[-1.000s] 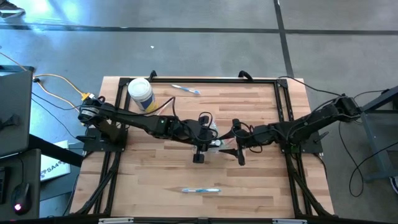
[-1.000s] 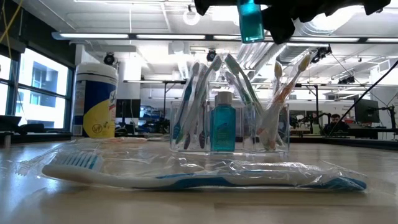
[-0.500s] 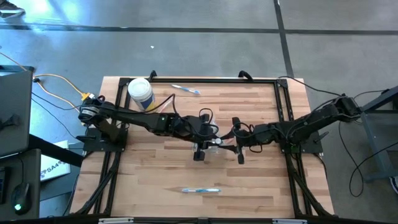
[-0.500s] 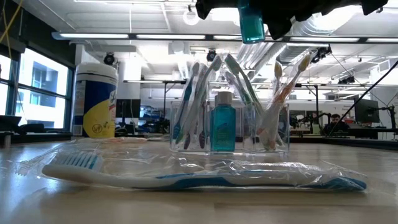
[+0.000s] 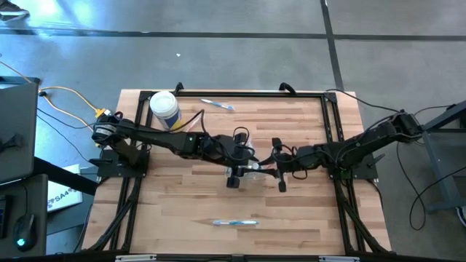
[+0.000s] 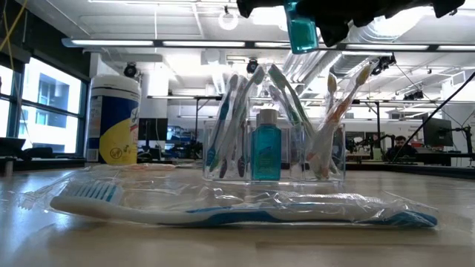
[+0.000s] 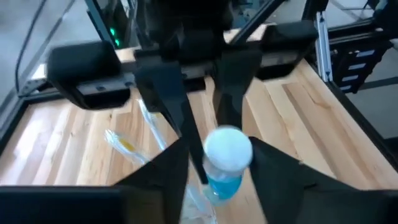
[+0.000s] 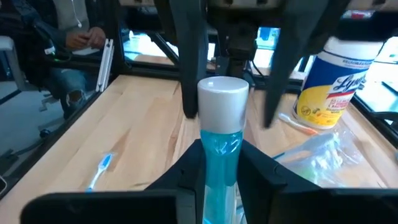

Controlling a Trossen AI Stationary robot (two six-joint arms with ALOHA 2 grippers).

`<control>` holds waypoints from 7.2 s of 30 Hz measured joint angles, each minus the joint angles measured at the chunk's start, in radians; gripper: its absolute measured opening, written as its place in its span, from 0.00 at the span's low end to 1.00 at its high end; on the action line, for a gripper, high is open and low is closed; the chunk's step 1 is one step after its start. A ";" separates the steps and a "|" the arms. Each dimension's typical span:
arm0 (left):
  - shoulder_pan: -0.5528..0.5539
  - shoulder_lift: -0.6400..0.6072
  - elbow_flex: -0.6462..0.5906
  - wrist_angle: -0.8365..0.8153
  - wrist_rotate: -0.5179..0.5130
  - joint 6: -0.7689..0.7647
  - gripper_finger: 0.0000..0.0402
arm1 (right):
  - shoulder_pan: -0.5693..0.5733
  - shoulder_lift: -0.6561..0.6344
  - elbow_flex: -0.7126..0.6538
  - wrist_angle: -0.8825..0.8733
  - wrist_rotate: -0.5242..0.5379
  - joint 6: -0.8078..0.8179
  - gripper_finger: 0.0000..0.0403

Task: Pick & Place toothbrushing station
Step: Put the blue mouthwash into the transparent organizer, then put the bottom blue toothbrush into the transparent organizer

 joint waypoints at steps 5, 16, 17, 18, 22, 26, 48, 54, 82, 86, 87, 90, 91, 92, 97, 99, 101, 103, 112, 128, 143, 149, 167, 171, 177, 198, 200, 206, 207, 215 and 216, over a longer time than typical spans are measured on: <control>0.000 0.000 0.001 -0.005 -0.003 0.012 0.59 | 0.001 0.000 0.000 -0.003 0.011 0.000 0.14; 0.000 -0.056 0.001 -0.208 -0.224 0.012 0.75 | 0.061 -0.053 0.000 -0.123 0.314 0.146 0.14; 0.000 -0.066 0.001 -0.245 -0.250 0.004 0.75 | 0.074 -0.057 0.000 -0.118 0.341 0.172 0.14; 0.000 -0.076 0.001 -0.289 -0.270 -0.010 0.75 | 0.085 -0.060 0.000 -0.117 0.368 0.202 0.14; 0.001 -0.114 0.001 -0.461 -0.301 -0.060 0.75 | 0.132 -0.048 0.000 -0.123 0.535 0.342 0.14; 0.001 -0.143 0.001 -0.585 -0.369 -0.067 0.75 | 0.158 -0.011 0.000 -0.069 0.624 0.458 0.14; 0.000 -0.251 -0.117 -0.848 -0.409 -0.262 0.75 | 0.317 0.414 0.196 0.027 1.084 0.702 0.14; 0.000 -0.348 -0.271 -0.702 -0.346 -0.294 0.75 | 0.317 0.544 0.198 0.280 1.115 0.661 0.14; -0.180 -0.517 -0.522 -0.375 -0.257 -0.359 0.75 | 0.315 0.736 0.382 0.038 1.361 0.737 0.14; -0.179 -0.517 -0.522 -0.375 -0.257 -0.363 0.75 | 0.314 0.736 0.382 -0.010 1.344 0.803 0.14; -0.179 -0.517 -0.522 -0.374 -0.257 -0.364 0.75 | 0.314 0.736 0.382 -0.010 1.344 0.804 0.14; -0.179 -0.517 -0.522 -0.374 -0.258 -0.363 0.75 | 0.309 0.736 0.382 -0.052 1.341 0.805 0.14; -0.179 -0.517 -0.522 -0.374 -0.258 -0.363 0.75 | 0.304 0.736 0.382 -0.066 1.337 0.813 0.14; -0.179 -0.517 -0.522 -0.374 -0.258 -0.363 0.75 | 0.299 0.736 0.382 -0.079 1.326 0.832 0.14; -0.179 -0.517 -0.522 -0.374 -0.258 -0.363 0.75 | 0.274 0.734 0.382 -0.191 1.296 0.940 0.14; -0.179 -0.517 -0.522 -0.375 -0.259 -0.363 0.75 | 0.262 0.734 0.382 -0.239 1.287 0.971 0.14; -0.179 -0.517 -0.522 -0.375 -0.259 -0.363 0.75 | 0.255 0.731 0.383 -0.270 1.270 1.028 0.14; -0.179 -0.517 -0.522 -0.375 -0.259 -0.356 0.75 | 0.255 0.730 0.384 -0.284 1.263 1.063 0.14; -0.177 -0.517 -0.522 -0.375 -0.259 -0.345 0.75 | 0.284 0.713 0.382 -0.282 1.261 1.029 0.14; -0.177 -0.517 -0.521 -0.374 -0.259 -0.345 0.75 | 0.291 0.695 0.380 -0.134 1.290 0.820 0.14; -0.177 -0.517 -0.521 -0.374 -0.259 -0.345 0.75 | 0.284 0.682 0.381 -0.255 1.272 0.905 0.14; -0.177 -0.517 -0.521 -0.374 -0.259 -0.345 0.75 | 0.271 0.682 0.381 -0.359 1.256 1.025 0.14; -0.177 -0.517 -0.521 -0.374 -0.258 -0.345 0.75 | 0.195 0.684 0.381 -0.411 1.088 1.075 0.14; -0.177 -0.517 -0.521 -0.374 -0.258 -0.345 0.75 | 0.197 0.684 0.381 -0.410 1.072 1.075 0.15; -0.177 -0.517 -0.521 -0.374 -0.258 -0.345 0.75 | 0.189 0.684 0.381 -0.410 1.003 1.075 0.25; -0.177 -0.517 -0.521 -0.374 -0.258 -0.344 0.75 | 0.208 0.649 0.382 -0.409 0.985 1.001 0.35; -0.177 -0.517 -0.521 -0.374 -0.258 -0.339 0.75 | 0.218 0.624 0.382 -0.406 0.985 0.970 0.34; -0.177 -0.516 -0.521 -0.374 -0.258 -0.321 0.75 | 0.264 0.527 0.382 -0.400 0.978 0.871 0.31; -0.177 -0.516 -0.521 -0.374 -0.258 -0.323 0.75 | 0.274 0.512 0.382 -0.395 0.969 0.849 0.31; -0.177 -0.516 -0.521 -0.365 -0.111 -0.359 0.75 | 0.350 0.400 0.382 -0.305 0.691 0.574 0.30; -0.177 -0.516 -0.521 -0.363 -0.077 -0.359 0.75 | 0.356 0.390 0.382 -0.286 0.644 0.537 0.30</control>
